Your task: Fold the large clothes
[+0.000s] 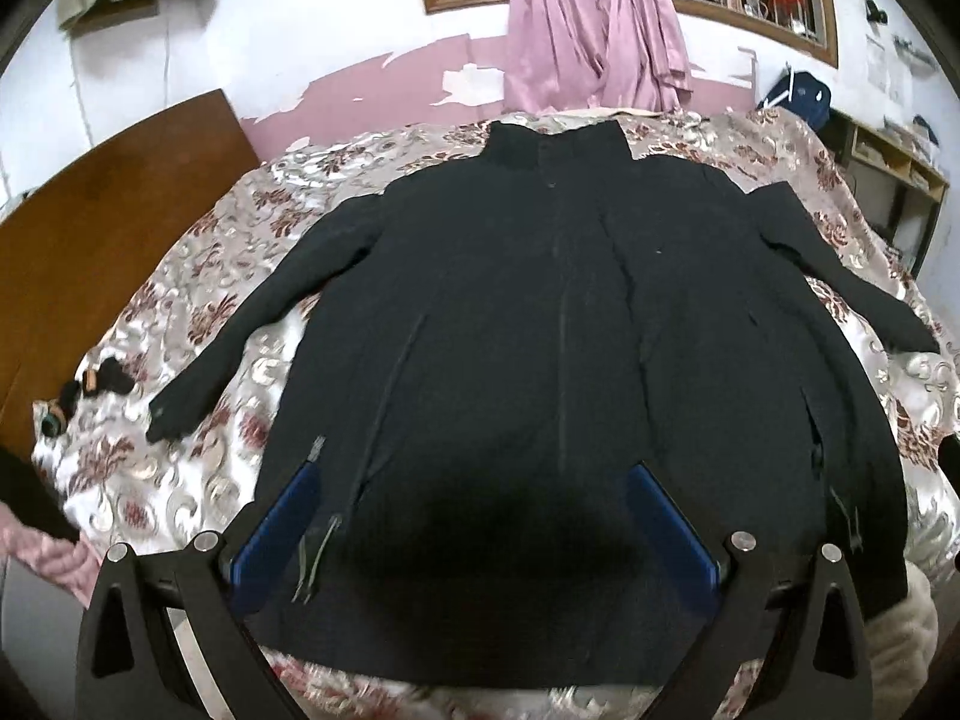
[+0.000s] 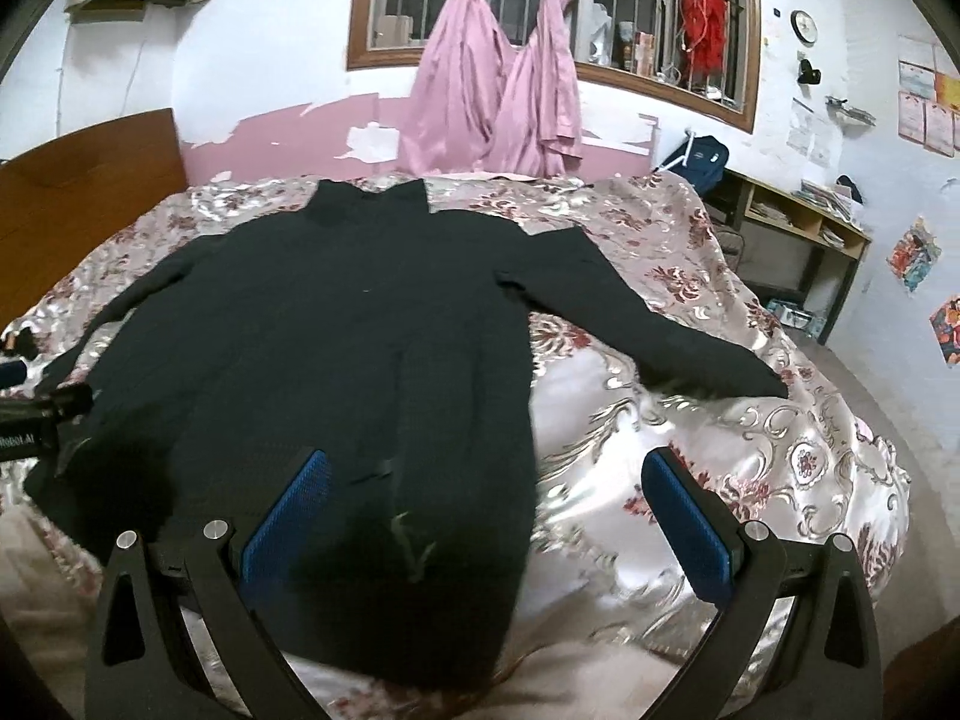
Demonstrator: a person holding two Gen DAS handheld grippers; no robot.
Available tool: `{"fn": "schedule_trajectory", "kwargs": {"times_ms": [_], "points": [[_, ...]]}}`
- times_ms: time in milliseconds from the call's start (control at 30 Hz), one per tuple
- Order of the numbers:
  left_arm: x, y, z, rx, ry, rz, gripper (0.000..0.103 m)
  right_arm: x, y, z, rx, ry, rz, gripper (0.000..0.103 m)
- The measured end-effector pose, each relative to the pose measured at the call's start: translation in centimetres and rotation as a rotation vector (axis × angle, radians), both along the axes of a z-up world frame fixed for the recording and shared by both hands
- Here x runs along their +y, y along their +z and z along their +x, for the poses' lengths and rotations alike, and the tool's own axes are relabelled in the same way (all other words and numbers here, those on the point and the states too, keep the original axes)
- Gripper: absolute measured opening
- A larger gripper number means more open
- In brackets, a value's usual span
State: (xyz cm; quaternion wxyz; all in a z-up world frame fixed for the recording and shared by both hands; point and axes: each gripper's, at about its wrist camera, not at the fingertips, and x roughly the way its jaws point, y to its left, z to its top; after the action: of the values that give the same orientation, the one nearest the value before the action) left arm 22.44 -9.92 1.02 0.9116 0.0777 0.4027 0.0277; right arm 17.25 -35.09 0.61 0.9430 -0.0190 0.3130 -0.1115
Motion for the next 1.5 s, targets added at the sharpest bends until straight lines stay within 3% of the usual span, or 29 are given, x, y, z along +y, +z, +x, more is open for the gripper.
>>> {"fn": "schedule_trajectory", "kwargs": {"times_ms": [133,300,533,633,767,933,1100,1200,1333,1433,1500], "points": [[-2.7,0.2,2.8,-0.009,-0.031,0.043,0.103,-3.2,-1.2,2.0,0.008,-0.046,0.042,0.102],[-6.0,-0.2,6.2,-0.016,-0.073,0.082,0.103,-9.4,-3.6,4.0,-0.017,-0.139,0.168,0.102],[-10.6,-2.5,10.9,0.012,-0.126,0.087,0.103,-17.0,-6.4,6.3,-0.049,-0.264,0.210,0.102],[-12.2,-3.8,12.5,0.059,-0.145,0.042,0.103,-19.7,-7.4,7.7,-0.063,-0.236,0.232,0.102],[-14.5,-4.9,13.7,0.088,-0.206,-0.046,0.103,-23.0,-9.7,10.6,0.044,-0.170,0.298,0.102],[-17.7,-5.2,15.7,0.029,-0.292,-0.075,0.103,-27.4,-11.5,12.7,0.083,-0.248,0.389,0.102],[-19.6,-5.5,19.4,0.034,-0.279,-0.128,0.103,-32.8,-14.4,17.1,0.137,-0.290,0.509,0.102],[-20.1,-5.7,21.8,0.028,-0.276,-0.208,0.103,-35.5,-16.2,19.1,0.118,-0.343,0.620,0.102],[-21.3,-6.4,24.5,0.046,-0.324,-0.306,0.103,-39.0,-18.5,20.1,-0.003,-0.456,0.859,0.102],[-22.3,-7.3,25.8,0.075,-0.355,-0.341,0.103,-39.3,-19.3,21.1,-0.035,-0.518,0.926,0.102],[-23.1,-8.2,26.4,0.105,-0.372,-0.332,0.103,-39.0,-19.6,22.3,-0.015,-0.534,0.909,0.102]]}}
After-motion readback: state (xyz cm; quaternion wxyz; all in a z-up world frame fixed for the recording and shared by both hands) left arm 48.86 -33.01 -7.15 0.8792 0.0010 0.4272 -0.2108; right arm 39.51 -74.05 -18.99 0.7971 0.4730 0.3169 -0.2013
